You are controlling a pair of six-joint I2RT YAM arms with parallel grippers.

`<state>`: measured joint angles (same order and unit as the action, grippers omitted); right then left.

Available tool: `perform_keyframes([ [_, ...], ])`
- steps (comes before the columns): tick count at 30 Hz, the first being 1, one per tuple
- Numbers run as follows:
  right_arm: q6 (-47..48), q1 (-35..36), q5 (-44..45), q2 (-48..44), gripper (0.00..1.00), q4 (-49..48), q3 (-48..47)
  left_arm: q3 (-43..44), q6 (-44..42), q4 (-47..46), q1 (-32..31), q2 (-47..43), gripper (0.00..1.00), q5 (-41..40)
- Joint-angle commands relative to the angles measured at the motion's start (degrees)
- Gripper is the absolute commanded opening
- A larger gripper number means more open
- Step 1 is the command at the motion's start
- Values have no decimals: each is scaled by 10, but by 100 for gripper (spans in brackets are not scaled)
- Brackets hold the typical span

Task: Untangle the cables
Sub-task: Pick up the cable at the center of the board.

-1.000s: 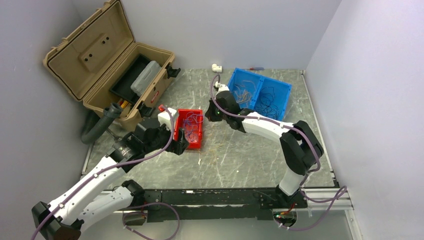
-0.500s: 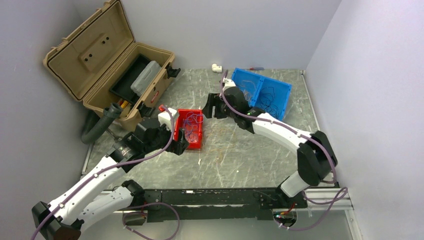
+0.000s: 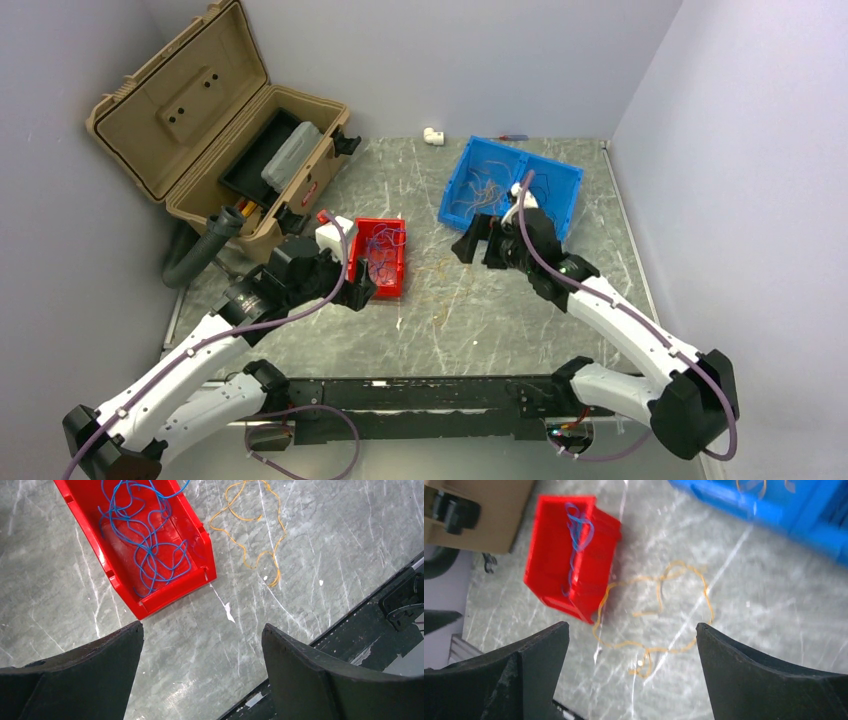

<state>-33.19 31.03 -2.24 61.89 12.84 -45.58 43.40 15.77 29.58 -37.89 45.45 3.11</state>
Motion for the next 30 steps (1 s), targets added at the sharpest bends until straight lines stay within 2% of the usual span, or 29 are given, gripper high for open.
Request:
perform_keyframes([
  [1, -99, -7, -31, -37, 100, 32, 71, 3, -4, -12, 2, -11, 91, -3],
  [6, -206, -8, -33, -77, 100, -39, 186, 1, -5, -11, 2, -12, 91, -2],
  [8, -221, -8, -43, -69, 100, -75, 210, 0, -5, -10, 1, -12, 91, -1],
  [15, -250, -8, -107, 11, 100, -208, 236, 2, -7, -8, 2, -9, 92, 1],
  [21, -274, -8, -123, 76, 100, -281, 236, -1, -7, -8, 2, -13, 92, 0],
  [26, -332, -1, -130, 125, 100, -368, 262, 9, -13, -1, 2, -13, 92, -6],
  [30, -331, 21, -96, 148, 100, -344, 233, 4, -11, -5, 2, -15, 92, -5],
])
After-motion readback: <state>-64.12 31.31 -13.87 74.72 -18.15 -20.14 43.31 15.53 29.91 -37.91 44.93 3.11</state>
